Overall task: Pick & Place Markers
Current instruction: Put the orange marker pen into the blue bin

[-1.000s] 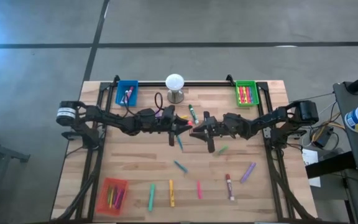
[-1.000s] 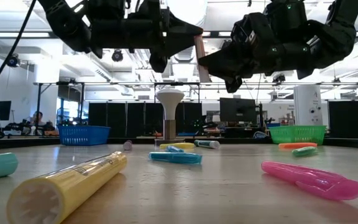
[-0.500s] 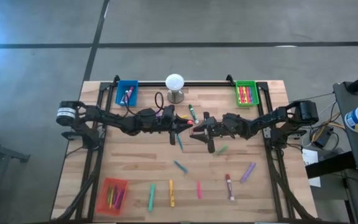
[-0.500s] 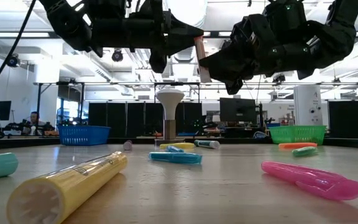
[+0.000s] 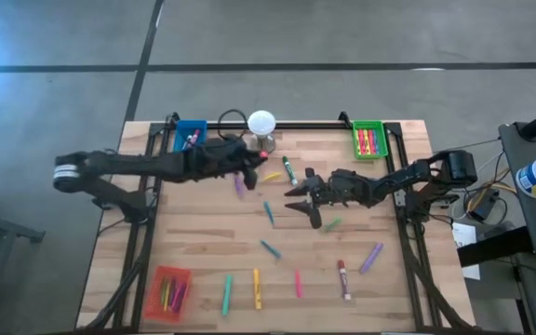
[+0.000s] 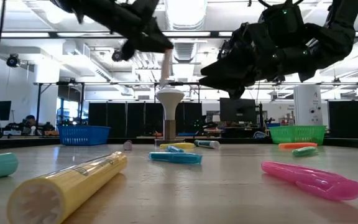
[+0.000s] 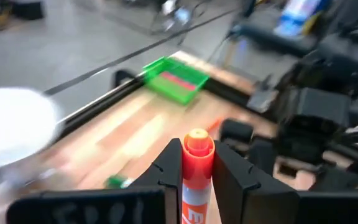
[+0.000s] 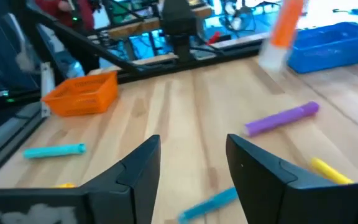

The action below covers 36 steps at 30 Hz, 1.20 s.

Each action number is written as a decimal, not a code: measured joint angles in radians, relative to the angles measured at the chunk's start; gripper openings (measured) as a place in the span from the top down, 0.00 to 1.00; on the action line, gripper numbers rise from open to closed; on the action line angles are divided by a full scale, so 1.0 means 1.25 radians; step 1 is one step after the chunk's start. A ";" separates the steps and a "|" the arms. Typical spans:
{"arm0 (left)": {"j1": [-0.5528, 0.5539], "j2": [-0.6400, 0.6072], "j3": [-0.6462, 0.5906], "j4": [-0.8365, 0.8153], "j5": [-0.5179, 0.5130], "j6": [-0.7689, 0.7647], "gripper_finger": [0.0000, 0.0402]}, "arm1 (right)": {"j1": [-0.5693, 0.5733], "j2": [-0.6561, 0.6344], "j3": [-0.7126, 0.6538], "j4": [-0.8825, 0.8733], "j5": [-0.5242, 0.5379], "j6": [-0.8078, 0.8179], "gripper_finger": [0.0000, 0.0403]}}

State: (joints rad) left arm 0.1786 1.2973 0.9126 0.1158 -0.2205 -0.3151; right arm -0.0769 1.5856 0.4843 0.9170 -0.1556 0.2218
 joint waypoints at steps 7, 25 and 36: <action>0.054 -0.073 0.079 -0.338 -0.108 -0.060 0.87 | 0.001 0.000 0.000 -0.028 -0.001 -0.022 0.59; 0.422 -0.014 0.106 -0.551 -0.051 -0.009 0.87 | 0.001 0.000 0.000 -0.061 -0.001 -0.055 0.63; 0.506 0.062 0.106 -0.551 -0.031 0.028 0.87 | 0.001 0.000 0.000 -0.061 -0.001 -0.055 0.63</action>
State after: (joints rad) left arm 0.8114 1.3752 1.0447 -0.5728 -0.2596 -0.2799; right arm -0.0757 1.5852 0.4839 0.8412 -0.1566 0.1528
